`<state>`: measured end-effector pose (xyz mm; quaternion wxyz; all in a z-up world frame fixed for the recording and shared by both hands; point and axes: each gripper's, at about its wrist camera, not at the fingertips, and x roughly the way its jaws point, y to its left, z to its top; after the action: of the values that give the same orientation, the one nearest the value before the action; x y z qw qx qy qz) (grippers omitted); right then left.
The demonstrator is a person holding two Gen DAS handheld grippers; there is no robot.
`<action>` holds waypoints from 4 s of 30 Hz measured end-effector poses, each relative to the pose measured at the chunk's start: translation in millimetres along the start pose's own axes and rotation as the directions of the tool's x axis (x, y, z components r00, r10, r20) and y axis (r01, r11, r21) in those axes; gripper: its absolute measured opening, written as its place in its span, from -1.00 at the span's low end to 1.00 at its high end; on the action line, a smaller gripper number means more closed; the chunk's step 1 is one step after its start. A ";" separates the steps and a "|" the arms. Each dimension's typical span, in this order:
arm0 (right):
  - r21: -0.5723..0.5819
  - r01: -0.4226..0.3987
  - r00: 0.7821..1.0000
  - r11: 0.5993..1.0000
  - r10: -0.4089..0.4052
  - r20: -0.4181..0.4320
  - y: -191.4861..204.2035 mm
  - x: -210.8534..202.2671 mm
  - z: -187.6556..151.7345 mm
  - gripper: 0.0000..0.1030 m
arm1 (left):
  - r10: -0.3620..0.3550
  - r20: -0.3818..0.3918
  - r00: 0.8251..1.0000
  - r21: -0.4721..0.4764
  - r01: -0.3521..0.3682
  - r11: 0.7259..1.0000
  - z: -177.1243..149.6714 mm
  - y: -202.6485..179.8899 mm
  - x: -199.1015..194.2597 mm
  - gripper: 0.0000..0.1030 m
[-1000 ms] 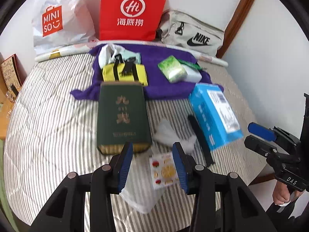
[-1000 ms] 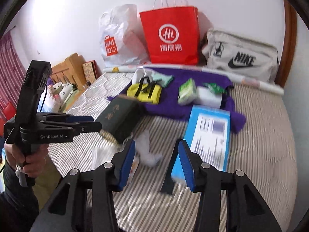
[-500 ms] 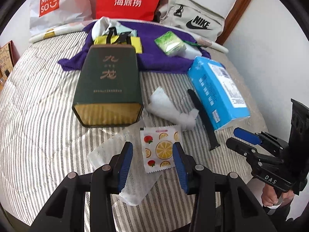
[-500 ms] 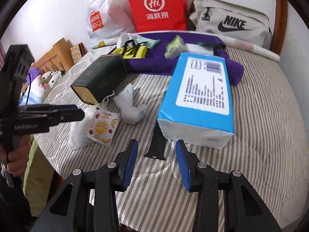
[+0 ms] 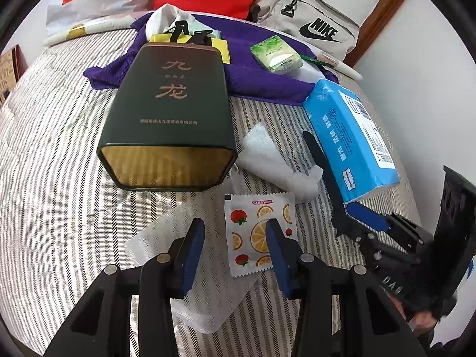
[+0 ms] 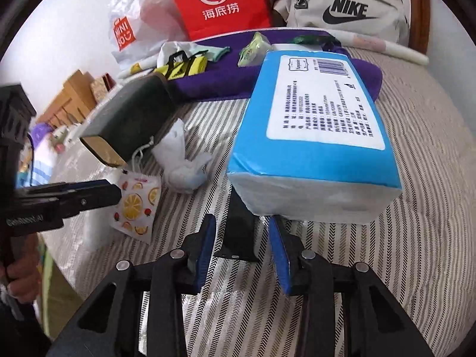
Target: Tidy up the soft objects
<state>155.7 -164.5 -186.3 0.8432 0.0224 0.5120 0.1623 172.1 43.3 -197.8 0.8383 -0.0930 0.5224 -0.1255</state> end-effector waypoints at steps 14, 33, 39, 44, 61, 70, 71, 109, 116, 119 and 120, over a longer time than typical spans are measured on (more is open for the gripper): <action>-0.079 0.069 0.998 0.994 -0.069 0.008 8.1 -4.2 -10.1 -0.59 | -0.019 0.005 1.000 -0.037 0.019 0.999 0.7 0.6 0.8 -0.12; -0.136 0.018 0.999 0.991 -0.024 -0.044 -9.7 -41.3 -58.2 -0.57 | -0.015 0.020 1.000 -0.050 0.016 0.999 -15.5 -5.7 -14.0 -0.11; -0.127 -0.001 1.000 0.992 0.001 -0.006 -3.4 -26.8 -41.1 -0.18 | -0.008 0.021 1.000 -0.039 0.009 0.999 -12.7 -10.9 -15.2 -0.06; -0.165 0.048 0.999 0.985 -0.044 0.030 8.6 -17.1 -32.4 -0.18 | 0.003 0.025 1.000 -0.041 -0.002 0.999 -8.0 -10.5 -14.5 -0.06; -0.186 0.002 0.999 0.982 0.006 0.044 4.5 -17.0 -30.4 -0.48 | 0.012 0.020 1.000 -0.048 -0.011 0.999 -9.4 -20.9 1.2 0.18; -0.187 -0.030 0.997 0.982 0.043 0.065 -2.0 -15.3 -28.3 -0.59 | 0.138 0.018 0.990 0.064 -0.139 0.988 -4.6 -52.4 27.5 0.36; -0.187 -0.038 0.997 0.982 0.050 0.064 -3.0 -15.6 -28.4 -0.59 | 0.163 0.026 0.986 0.085 -0.165 0.983 -5.1 -57.2 30.2 0.39; -0.158 -0.043 0.985 0.987 0.067 0.156 -11.1 -94.8 -21.5 -0.60 | 0.021 0.233 0.972 0.019 -0.026 0.999 -9.2 -38.3 -63.2 -0.17; -0.170 -0.053 0.984 0.984 0.081 0.158 -5.7 -102.0 5.5 -0.60 | 0.018 0.275 0.961 0.035 -0.029 0.999 11.3 -35.8 -83.9 -0.17; -0.156 -0.070 0.980 0.985 0.097 0.175 -3.7 -104.8 20.5 -0.60 | 0.010 0.277 0.961 0.036 -0.021 0.999 20.2 -32.8 -87.7 -0.17; -0.154 -0.072 0.979 0.985 0.100 0.179 -3.2 -105.1 25.1 -0.60 | 0.009 0.275 0.961 0.035 -0.020 0.999 24.4 -31.0 -88.5 -0.17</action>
<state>133.9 -195.5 -85.0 0.8790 -0.0025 0.4160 0.2331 153.1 41.6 -102.8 0.9052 -0.0901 0.3991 -0.1150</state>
